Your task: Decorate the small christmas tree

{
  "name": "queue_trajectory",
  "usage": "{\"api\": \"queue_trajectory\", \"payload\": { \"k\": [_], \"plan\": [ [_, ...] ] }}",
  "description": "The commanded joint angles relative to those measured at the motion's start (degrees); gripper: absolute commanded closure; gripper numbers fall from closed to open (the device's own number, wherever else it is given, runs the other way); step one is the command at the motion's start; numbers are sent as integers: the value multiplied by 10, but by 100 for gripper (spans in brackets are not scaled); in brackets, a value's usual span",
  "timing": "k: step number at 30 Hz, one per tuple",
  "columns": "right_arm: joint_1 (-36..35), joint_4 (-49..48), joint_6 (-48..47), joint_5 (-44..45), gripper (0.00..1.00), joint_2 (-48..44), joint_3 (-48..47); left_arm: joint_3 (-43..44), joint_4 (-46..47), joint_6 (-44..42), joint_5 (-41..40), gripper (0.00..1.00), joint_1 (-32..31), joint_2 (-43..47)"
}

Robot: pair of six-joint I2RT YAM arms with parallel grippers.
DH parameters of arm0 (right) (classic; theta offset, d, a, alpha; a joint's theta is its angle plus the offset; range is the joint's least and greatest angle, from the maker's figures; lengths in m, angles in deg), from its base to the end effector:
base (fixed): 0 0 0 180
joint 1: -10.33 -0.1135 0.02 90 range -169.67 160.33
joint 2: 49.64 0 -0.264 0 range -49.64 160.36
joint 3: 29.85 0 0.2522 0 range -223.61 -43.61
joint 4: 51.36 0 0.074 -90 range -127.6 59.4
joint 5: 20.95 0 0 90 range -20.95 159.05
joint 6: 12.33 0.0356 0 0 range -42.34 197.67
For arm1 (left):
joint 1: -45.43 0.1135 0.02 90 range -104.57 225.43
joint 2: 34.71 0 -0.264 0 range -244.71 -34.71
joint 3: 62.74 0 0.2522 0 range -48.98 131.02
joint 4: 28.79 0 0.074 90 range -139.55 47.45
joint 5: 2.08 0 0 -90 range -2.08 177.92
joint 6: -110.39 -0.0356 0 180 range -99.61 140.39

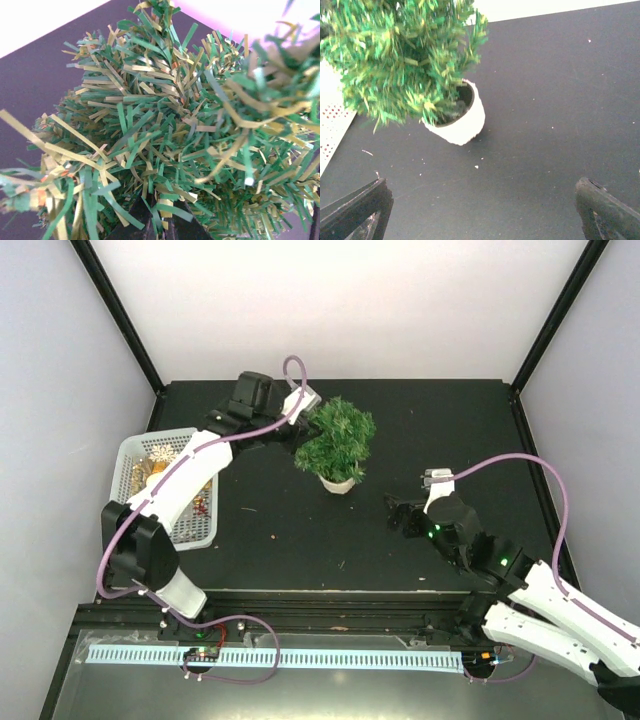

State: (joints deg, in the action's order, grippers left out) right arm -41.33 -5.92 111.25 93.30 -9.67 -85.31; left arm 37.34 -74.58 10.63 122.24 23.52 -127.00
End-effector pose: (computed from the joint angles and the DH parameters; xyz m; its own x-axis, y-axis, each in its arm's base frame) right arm 0.1064 0.1109 0.2973 -0.5315 0.1410 -0.8353 -0.2406 0.9203 0.3084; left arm 0.3283 -0.1537 0.3478 -0.4408 0.3282 -0.8354 0.8068 0.5528 -0.2085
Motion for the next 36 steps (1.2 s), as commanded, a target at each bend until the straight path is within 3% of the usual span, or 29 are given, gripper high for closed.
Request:
{"api": "queue_trajectory", "payload": {
  "k": [1,36],
  "plan": [
    [-1,5,6,32,0,-6,3,-41,86,-24,-29,98,-40,47],
    [0,-5,0,31,0,23,1,-76,29,-56,-24,98,-79,71]
  ]
}}
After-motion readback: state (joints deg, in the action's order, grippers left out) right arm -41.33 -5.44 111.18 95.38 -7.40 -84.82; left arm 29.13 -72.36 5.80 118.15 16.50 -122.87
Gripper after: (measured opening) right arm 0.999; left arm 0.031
